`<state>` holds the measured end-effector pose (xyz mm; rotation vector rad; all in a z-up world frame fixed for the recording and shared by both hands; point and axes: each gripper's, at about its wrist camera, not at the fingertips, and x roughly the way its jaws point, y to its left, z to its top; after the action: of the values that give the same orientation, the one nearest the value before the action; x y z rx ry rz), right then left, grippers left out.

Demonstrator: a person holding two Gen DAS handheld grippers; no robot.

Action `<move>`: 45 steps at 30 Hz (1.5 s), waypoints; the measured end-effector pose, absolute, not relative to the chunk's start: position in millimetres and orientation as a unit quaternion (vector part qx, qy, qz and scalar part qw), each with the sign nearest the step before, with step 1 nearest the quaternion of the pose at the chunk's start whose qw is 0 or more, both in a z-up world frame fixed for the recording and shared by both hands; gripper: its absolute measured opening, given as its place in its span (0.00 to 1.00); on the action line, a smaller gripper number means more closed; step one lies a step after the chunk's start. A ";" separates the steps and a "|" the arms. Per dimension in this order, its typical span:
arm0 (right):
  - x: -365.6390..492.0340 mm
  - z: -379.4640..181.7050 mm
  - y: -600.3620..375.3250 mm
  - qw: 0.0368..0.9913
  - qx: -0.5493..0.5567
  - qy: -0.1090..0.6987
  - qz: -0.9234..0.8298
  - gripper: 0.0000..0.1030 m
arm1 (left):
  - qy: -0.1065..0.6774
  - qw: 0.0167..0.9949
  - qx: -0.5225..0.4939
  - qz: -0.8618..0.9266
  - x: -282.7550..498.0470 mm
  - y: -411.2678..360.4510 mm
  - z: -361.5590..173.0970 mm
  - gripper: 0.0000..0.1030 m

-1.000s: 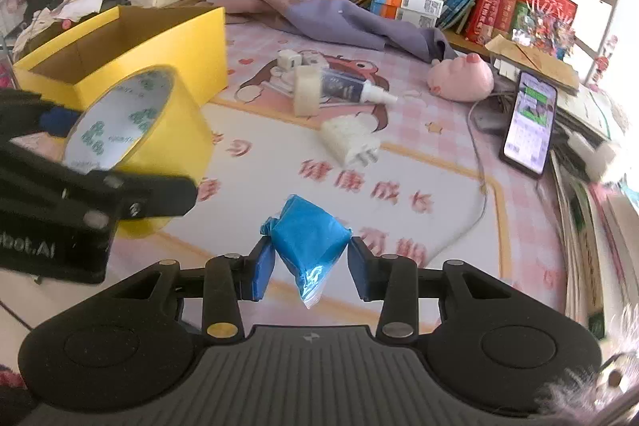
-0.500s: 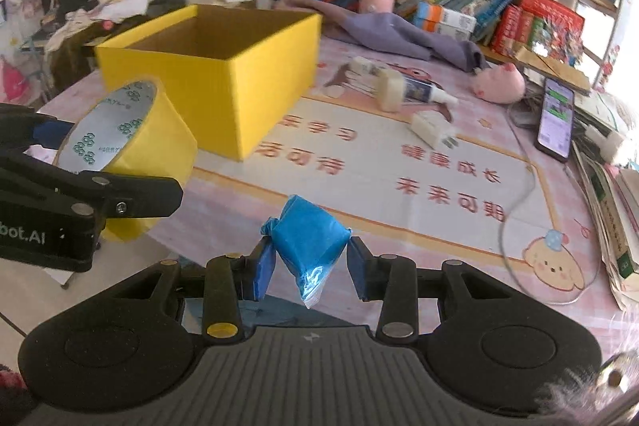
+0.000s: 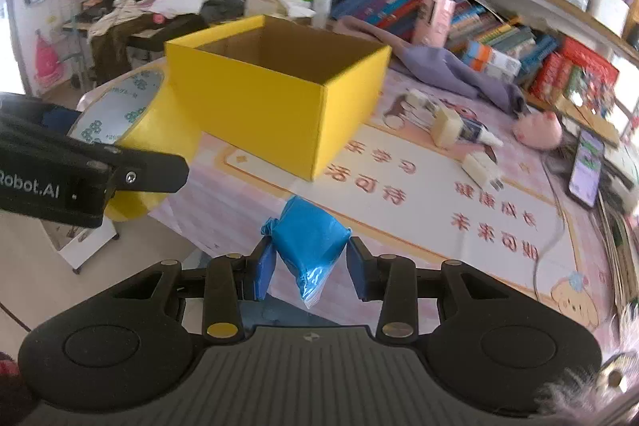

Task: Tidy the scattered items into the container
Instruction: 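Carry the tape roll and blue object over the yellow box with both tools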

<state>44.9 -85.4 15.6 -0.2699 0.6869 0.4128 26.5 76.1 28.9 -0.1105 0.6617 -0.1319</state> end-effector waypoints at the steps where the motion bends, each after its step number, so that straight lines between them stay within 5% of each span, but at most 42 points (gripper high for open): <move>1: 44.8 16.5 -82.0 0.911 -0.135 0.332 0.204 0.35 | 0.323 0.943 -0.057 -0.061 25.2 79.2 29.3 0.85; 19: 67.2 50.3 -52.2 0.922 -0.150 0.280 0.223 0.35 | 0.261 0.962 -0.077 -0.031 35.4 116.6 61.2 0.85; 45: 243.1 64.0 -26.1 0.910 -0.195 0.238 0.277 0.35 | 0.279 0.960 -0.018 -0.013 207.4 128.2 69.9 0.86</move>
<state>243.1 -26.1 64.0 -0.4026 0.4899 0.5710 207.4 128.2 69.9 -0.0366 0.5647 -0.0254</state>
